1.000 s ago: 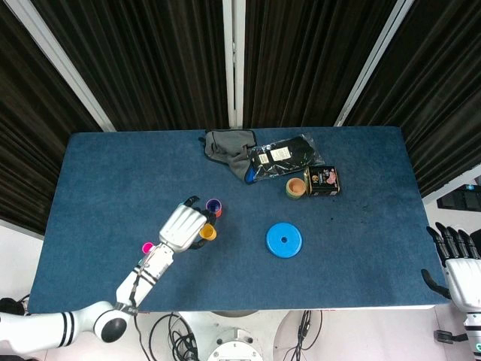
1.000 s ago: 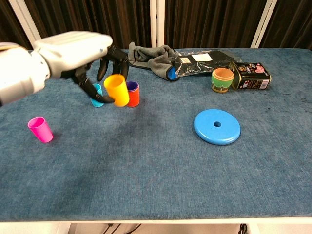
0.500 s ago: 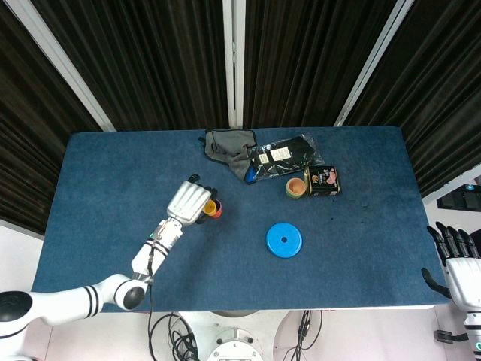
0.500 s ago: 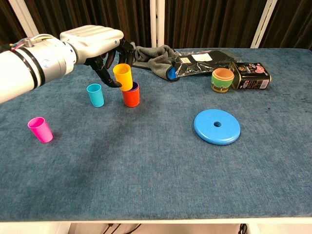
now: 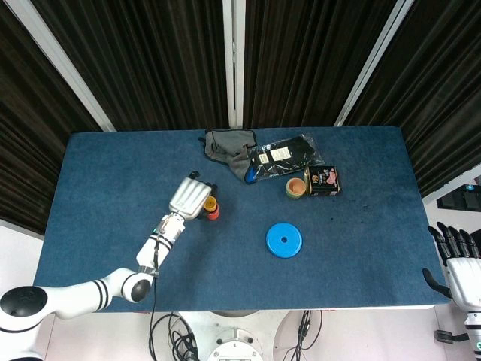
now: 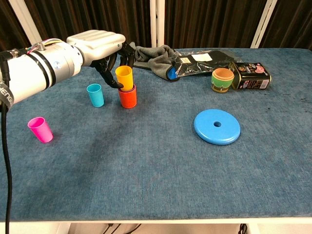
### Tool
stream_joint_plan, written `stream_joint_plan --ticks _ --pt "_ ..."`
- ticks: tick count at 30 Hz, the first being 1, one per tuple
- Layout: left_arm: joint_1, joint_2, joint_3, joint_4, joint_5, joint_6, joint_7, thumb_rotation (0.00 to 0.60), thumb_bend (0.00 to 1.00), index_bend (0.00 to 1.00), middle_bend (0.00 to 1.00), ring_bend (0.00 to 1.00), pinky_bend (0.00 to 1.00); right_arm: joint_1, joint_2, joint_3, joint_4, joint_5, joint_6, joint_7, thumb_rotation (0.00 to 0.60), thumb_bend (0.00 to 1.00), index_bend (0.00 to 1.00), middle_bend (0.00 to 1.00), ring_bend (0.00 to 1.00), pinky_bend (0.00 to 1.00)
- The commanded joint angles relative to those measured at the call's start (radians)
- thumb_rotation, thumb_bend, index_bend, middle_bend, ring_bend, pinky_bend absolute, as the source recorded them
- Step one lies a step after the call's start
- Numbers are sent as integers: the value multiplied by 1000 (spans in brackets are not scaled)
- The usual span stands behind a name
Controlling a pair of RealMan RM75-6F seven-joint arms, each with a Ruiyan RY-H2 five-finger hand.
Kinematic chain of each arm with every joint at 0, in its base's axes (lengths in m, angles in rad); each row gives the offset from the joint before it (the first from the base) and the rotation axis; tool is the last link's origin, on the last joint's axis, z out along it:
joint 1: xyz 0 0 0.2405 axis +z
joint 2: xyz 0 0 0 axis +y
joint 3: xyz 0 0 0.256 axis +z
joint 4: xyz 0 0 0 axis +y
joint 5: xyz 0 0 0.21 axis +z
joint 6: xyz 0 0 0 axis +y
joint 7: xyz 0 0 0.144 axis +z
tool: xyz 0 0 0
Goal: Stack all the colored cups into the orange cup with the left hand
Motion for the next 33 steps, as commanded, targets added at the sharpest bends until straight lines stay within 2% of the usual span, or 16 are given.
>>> stream_joint_plan --ticks 1,6,14,19,25,29,33 --pt "-4 1 7 2 13 2 -17 600 236 436 483 552 229 0 0 0 1 0 -2 1 600 264 0 0 0 0" --pt "-7 0 21 15 21 -2 -37 600 235 327 385 494 227 1 -2 -2 2 -3 -3 0 600 264 0 0 0 0" --pt "-3 17 31 -2 27 17 -39 600 231 287 370 474 216 -1 0 -1 2 0 -1 0 600 264 0 0 0 0" --pt "28 82 45 -111 17 70 17 600 223 286 367 453 210 1 3 0 -2 -1 -1 -3 600 264 0 0 0 0" --pt "85 155 90 -246 -47 129 123 600 204 287 365 406 194 4 4 -1 -13 -7 -2 -13 600 264 0 0 0 0" --pt "105 173 108 -260 -75 143 138 600 204 289 365 402 183 4 4 -5 -21 -15 1 -25 600 264 0 0 0 0" --pt "117 166 113 -224 -73 152 116 600 204 289 360 401 175 2 7 -6 -29 -15 4 -35 600 264 0 0 0 0"
